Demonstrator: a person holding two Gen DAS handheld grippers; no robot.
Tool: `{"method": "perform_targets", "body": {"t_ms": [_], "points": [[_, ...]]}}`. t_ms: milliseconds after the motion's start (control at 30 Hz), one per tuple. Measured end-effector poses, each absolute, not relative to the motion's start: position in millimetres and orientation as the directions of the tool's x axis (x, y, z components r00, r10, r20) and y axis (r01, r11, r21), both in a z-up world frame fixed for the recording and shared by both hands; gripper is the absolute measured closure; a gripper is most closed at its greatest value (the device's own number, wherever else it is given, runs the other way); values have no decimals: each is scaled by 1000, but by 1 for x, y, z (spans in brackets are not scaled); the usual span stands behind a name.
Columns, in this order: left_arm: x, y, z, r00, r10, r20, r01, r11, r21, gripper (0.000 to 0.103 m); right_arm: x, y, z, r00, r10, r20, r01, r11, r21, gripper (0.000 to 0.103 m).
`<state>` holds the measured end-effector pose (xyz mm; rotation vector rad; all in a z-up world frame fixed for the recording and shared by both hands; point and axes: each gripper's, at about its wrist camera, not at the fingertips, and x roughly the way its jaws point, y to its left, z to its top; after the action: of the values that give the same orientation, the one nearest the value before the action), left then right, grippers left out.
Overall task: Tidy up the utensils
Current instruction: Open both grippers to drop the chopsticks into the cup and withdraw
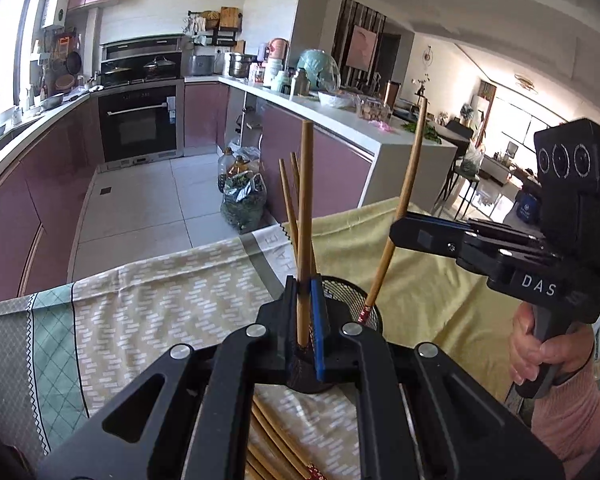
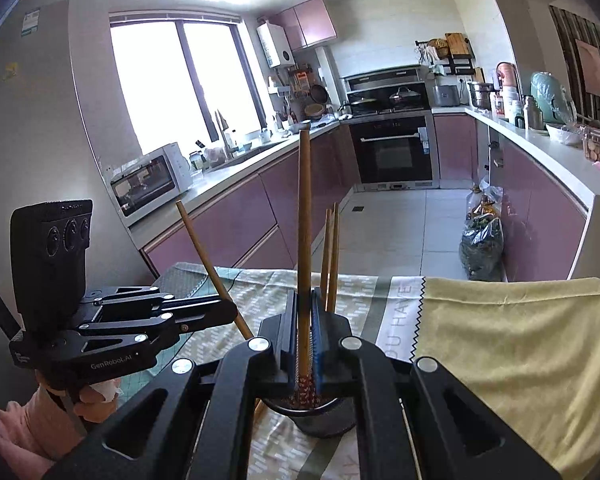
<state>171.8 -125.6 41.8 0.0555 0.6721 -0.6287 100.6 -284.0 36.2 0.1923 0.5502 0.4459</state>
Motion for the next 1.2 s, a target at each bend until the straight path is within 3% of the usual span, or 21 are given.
{"method": "perform_targets", "body": {"t_ms": [233, 467, 567, 800, 933, 1200], "points": [[183, -132, 25, 570, -515, -640, 570, 809, -144, 95, 119, -270, 16, 693, 444, -568, -342, 896, 283, 97], [203, -132, 18, 569, -489, -661, 532, 832, -157, 95, 136, -269, 2, 685, 432, -586, -310, 901, 303, 95], [204, -129, 14, 575, -489, -656, 519, 838, -170, 82, 135, -271, 0, 696, 432, -574, -302, 901, 311, 89], [182, -104, 14, 647, -468, -602, 482, 863, -152, 79, 115, -270, -1, 719, 432, -544, -317, 901, 296, 77], [160, -83, 16, 689, -455, -564, 460, 876, -144, 68, 92, -260, 1, 723, 464, -513, -369, 886, 281, 66], [131, -46, -18, 682, -396, -615, 397, 907, -143, 61, 56, -231, -17, 659, 534, -530, -464, 843, 272, 64]]}}
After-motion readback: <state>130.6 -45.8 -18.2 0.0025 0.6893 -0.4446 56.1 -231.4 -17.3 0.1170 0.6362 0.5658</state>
